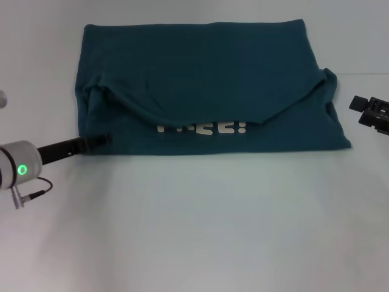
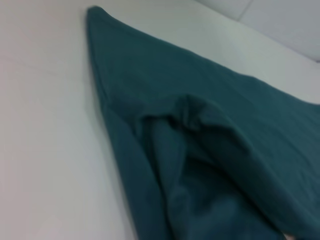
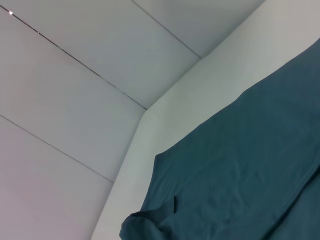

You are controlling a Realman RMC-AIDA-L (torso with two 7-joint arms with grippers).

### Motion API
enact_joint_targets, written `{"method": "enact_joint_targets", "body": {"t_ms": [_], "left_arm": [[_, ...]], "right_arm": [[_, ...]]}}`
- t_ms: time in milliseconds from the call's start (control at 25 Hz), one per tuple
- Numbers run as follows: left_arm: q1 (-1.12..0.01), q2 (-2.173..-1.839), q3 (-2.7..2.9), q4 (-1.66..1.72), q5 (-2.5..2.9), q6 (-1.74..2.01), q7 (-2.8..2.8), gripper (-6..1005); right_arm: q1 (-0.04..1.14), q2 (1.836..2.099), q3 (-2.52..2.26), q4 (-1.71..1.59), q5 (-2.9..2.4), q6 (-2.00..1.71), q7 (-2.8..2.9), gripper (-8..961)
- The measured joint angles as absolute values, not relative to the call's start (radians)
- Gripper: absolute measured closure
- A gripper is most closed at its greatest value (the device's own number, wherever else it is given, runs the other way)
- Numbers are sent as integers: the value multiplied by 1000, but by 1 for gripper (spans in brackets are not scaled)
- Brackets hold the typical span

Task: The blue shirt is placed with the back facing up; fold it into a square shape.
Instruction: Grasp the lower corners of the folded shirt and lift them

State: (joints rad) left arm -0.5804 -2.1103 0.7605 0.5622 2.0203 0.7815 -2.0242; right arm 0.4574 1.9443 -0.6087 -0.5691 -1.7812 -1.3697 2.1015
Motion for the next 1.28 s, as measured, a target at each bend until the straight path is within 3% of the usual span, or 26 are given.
{"method": "enact_joint_targets", "body": {"t_ms": [520, 760, 840, 1280], "left_arm": [[-590, -2114, 771, 561, 2019, 755, -2064, 226], [-589, -2115, 773, 561, 2019, 751, -2068, 458], [-589, -2115, 770, 561, 2019, 750, -2068, 698], [-589, -2109, 764, 572, 2020, 767, -2086, 919]], "right_arm": [[449, 1951, -583, -569, -1781, -1379, 2100, 149], [449, 1951, -582, -569, -1781, -1381, 2100, 149], [449, 1951, -582, -569, -1782, -1381, 2100, 150], [454, 1929, -593, -570, -1818, -1380, 2120, 151]]}}
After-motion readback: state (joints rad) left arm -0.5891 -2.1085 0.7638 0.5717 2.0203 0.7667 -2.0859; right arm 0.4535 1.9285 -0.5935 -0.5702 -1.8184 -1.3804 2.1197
